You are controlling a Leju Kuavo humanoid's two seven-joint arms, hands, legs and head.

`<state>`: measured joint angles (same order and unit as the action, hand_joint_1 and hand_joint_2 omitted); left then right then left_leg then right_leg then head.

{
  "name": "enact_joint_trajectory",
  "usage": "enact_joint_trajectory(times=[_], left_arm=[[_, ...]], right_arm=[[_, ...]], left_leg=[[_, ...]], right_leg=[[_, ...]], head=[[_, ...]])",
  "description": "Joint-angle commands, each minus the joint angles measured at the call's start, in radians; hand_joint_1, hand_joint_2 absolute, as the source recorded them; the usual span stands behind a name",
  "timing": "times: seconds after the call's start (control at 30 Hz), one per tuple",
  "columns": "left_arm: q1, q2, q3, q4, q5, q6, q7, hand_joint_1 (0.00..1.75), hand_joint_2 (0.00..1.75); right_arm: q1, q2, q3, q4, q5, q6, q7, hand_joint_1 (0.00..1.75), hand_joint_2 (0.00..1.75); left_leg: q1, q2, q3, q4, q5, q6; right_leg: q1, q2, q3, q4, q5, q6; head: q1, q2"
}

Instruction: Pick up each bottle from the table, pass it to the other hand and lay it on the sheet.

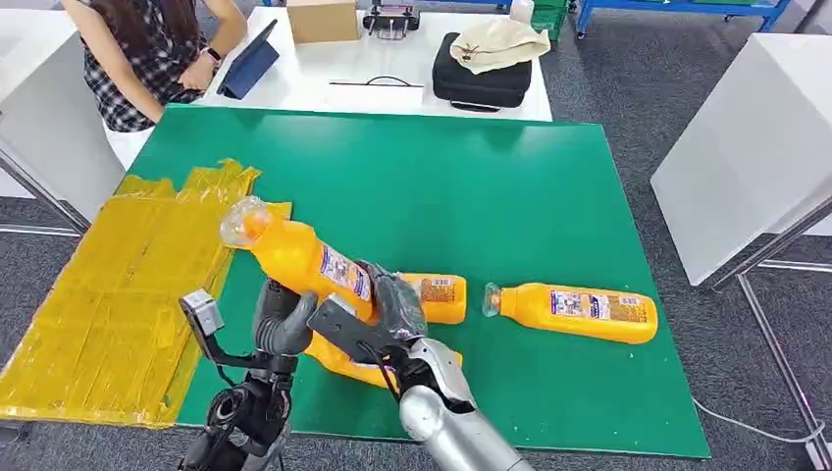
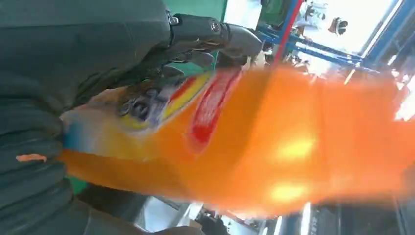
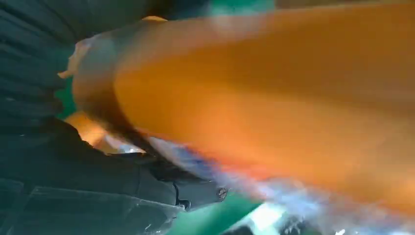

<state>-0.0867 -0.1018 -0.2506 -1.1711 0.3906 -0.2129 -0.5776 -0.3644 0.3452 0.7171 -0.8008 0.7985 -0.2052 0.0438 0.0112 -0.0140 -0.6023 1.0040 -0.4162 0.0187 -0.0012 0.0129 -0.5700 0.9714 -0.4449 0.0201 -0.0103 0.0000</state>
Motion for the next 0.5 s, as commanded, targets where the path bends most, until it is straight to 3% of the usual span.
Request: enact_joint_trajectory(times=[0.03,0.27,0.5], left_arm=[[0.006,0.012,-0.045,-0.068,-0.021,0.034,0.021,0.0,1.75],[-0.067,0.002,0.009,0.027,-0.089,0.113,0.007,0.0,1.75],[-0.064,0.013,0.034,0.019,-0.174,0.189,-0.012,0.0,1.75]], right_arm=[[-0.062,0.004,0.318,0.166,-0.003,-0.006,0.08,1.75,1.75],[-0.032,0.004,0.507,0.098,0.205,0.022,0.168,1.75,1.75],[-0.01,-0.004,0.5,0.032,0.284,0.056,0.135,1.75,1.75]], left_leg=[[0.0,0.001,0.004,0.0,-0.002,-0.001],[0.0,0.0,0.003,0.0,-0.001,-0.001],[0.001,-0.001,0.003,0.0,-0.001,-0.001]], right_leg=[[0.0,-0.001,0.004,0.001,-0.002,0.0],[0.001,-0.005,0.003,0.0,-0.002,0.0],[0.001,-0.005,0.002,-0.001,-0.002,-0.001]], head=[[0.0,0.0],[0.0,0.0],[0.0,0.0]])
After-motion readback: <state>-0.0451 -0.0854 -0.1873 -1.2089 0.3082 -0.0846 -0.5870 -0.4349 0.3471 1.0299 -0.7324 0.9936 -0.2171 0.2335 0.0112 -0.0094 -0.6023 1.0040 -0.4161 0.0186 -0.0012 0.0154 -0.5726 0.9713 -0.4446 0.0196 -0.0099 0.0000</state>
